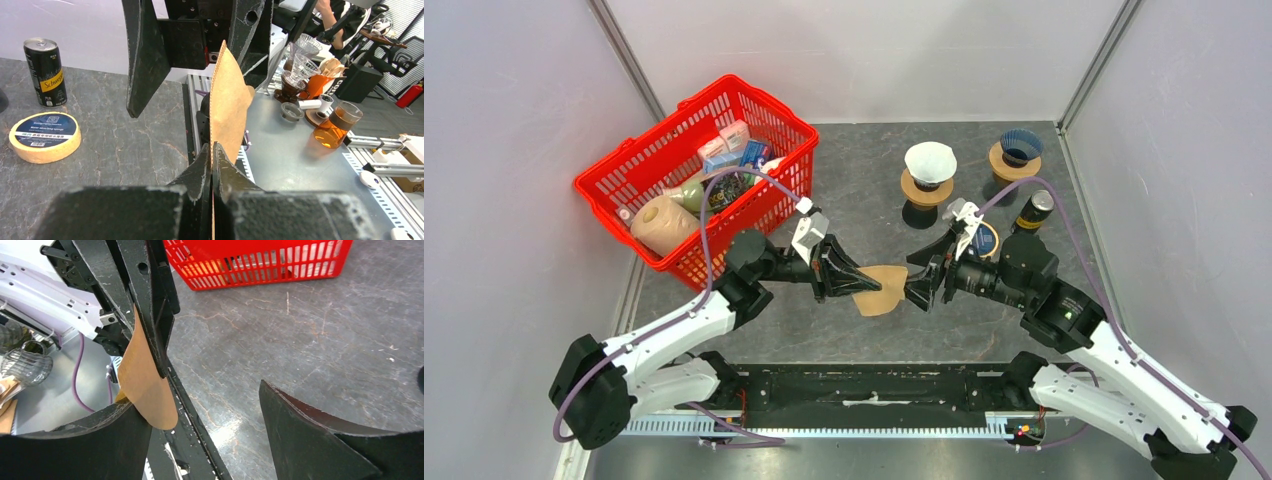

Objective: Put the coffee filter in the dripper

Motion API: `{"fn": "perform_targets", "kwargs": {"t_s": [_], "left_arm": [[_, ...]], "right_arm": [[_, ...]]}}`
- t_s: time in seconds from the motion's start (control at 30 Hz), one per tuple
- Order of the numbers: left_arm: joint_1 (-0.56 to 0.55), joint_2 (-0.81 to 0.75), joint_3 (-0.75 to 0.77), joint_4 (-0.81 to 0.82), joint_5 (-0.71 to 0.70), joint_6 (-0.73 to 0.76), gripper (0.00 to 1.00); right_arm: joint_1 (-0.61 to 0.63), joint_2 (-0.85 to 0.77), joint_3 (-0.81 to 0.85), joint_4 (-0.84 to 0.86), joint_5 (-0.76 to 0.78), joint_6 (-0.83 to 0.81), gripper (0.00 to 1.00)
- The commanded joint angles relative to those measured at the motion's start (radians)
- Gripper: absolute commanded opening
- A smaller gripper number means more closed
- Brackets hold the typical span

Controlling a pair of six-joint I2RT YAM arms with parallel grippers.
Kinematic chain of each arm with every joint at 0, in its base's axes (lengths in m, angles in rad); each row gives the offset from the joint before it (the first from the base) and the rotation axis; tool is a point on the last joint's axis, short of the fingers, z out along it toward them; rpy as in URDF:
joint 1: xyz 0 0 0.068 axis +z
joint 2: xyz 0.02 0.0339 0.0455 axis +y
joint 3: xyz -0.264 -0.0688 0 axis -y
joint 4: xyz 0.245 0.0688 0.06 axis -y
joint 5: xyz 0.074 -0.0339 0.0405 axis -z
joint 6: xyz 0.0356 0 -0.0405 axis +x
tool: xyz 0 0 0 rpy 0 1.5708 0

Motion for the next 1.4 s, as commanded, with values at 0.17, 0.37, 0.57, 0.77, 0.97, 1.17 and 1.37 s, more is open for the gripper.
{"fn": "perform_targets", "kwargs": {"t_s": [0.17,0.37,0.57,0.77,0.97,1.17,1.37], "left_arm": [[0.004,0.026,0.026,0.032,0.04,-0.002,0.02],[0.004,0.027,0.026,0.062,0.088,-0.017,0.02],[0.004,0.018,0.018,0.083,0.096,-0.025,0.02],[0.004,0.012,0.017,0.093,0.103,-0.03,0.02],[0.004,0.014,0.02,0.108,0.127,-0.031,0.02],[0.004,0.028,0.031,0.111,0.121,-0.042,0.02],[0.004,0.044,0.047,0.08,0.094,-0.042,0.02]], "right_arm": [[-0.017,0.009,-0.009,0.103,-0.12,0.028,0.74],[-0.025,0.029,-0.011,0.123,-0.148,0.038,0.67],[-0.037,0.041,-0.011,0.123,-0.164,0.045,0.62],[-0.041,0.034,-0.016,0.104,-0.186,0.034,0.61],[-0.043,0.039,-0.008,0.095,-0.217,0.02,0.44],[-0.044,0.052,0.003,0.094,-0.228,0.029,0.21],[-0.046,0.055,0.016,0.085,-0.217,0.032,0.06]]}}
